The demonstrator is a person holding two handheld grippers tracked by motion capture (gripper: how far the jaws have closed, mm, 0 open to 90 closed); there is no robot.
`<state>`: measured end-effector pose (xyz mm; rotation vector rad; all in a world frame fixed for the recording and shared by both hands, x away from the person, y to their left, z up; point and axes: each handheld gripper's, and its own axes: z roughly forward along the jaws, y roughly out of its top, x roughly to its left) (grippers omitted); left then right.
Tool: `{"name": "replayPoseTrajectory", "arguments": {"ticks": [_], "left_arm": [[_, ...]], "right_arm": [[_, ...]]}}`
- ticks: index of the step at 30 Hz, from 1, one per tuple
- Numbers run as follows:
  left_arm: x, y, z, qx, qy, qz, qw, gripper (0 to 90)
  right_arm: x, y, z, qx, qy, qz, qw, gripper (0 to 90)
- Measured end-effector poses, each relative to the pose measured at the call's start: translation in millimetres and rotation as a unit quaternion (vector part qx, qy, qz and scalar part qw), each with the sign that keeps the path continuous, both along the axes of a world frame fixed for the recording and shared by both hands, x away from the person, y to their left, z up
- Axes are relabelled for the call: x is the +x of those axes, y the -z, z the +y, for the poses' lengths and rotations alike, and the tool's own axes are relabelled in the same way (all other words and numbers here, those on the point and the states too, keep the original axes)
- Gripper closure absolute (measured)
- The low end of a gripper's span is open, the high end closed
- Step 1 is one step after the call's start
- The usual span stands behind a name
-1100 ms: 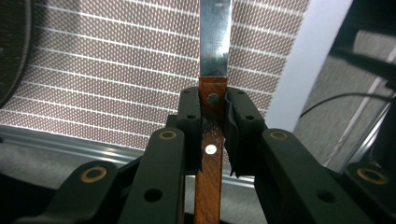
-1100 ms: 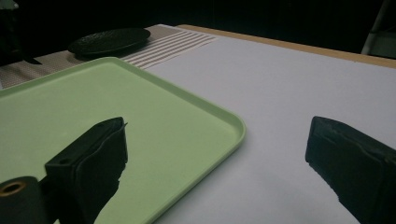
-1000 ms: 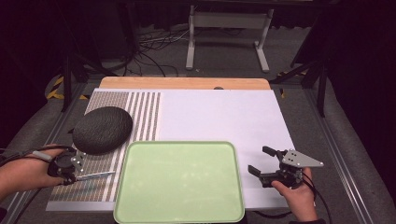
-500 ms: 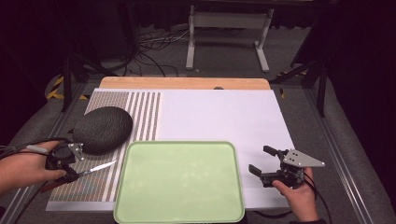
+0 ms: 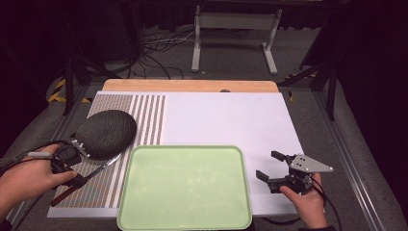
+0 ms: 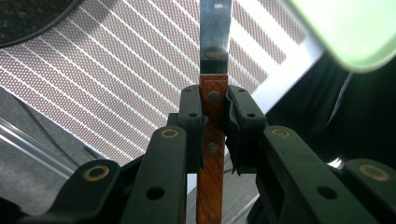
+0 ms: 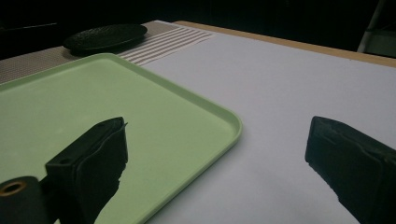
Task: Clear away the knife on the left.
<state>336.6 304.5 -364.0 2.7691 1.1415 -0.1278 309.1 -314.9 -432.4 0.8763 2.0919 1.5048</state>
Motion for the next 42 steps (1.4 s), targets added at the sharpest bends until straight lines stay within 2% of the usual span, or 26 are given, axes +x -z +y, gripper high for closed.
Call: {"name": "replayPoseTrajectory", "arguments": {"ticks": [4,7,8,13,14,16,17,18,21,22,23,35,39,42], "left_arm": [[-0.8,-2.1,-5.8,-0.011,-0.021,-0.003,0.9997,77.9],[-1.4,-4.2,-11.3,-0.016,-0.038,0.005,0.9991,77.9],[-2.0,-4.9,-14.4,-0.019,-0.046,0.016,0.9986,77.9],[-4.3,-6.9,-23.4,-0.028,-0.053,0.019,0.9980,77.9],[-5.6,-7.2,-27.5,-0.035,-0.059,0.021,0.9974,77.9],[-7.1,-7.4,-32.5,-0.043,-0.060,0.019,0.9971,77.8],[-7.4,-6.6,-35.4,-0.048,-0.058,0.026,0.9968,77.8],[-7.1,-5.9,-39.8,-0.061,-0.058,0.025,0.9962,77.8],[-5.5,-1.3,-49.3,-0.078,-0.051,0.026,0.9953,77.8],[-5.5,-1.3,-49.3,-0.078,-0.051,0.026,0.9953,77.8],[-4.8,2.3,-56.1,-0.088,-0.044,0.033,0.9946,77.8],[0.1,16.7,-79.2,-0.114,-0.036,0.046,0.9917,77.8],[3.6,22.9,-88.4,-0.131,-0.028,0.057,0.9894,77.7],[4.1,25.5,-93.1,-0.137,-0.026,0.058,0.9886,77.8]], "right_arm": [[0.5,1.4,-0.4,-0.003,0.003,0.002,1.0000,6.4],[0.5,1.6,-0.9,-0.005,0.002,0.001,1.0000,6.4],[0.3,1.4,-1.2,-0.006,0.004,0.002,1.0000,6.5],[0.6,1.7,-2.7,-0.006,0.004,0.001,1.0000,6.5],[0.5,1.8,-2.8,-0.006,0.005,0.002,1.0000,6.5],[0.6,2.0,-2.8,-0.006,0.004,0.002,1.0000,6.5],[0.6,1.9,-2.8,-0.006,0.004,0.002,1.0000,6.5],[0.4,1.8,-2.9,-0.006,0.005,0.003,1.0000,6.5],[0.6,1.4,-3.6,-0.006,0.006,0.003,1.0000,6.5],[0.6,1.4,-3.6,-0.006,0.006,0.003,1.0000,6.5],[0.4,0.0,-5.4,-0.006,0.008,0.001,1.0000,6.5],[0.1,0.3,-10.4,-0.007,0.011,0.001,0.9999,6.5],[-0.1,-0.1,-10.4,-0.007,0.011,0.000,0.9999,6.5],[0.1,0.0,-10.6,-0.007,0.011,0.001,0.9999,6.6]]}}
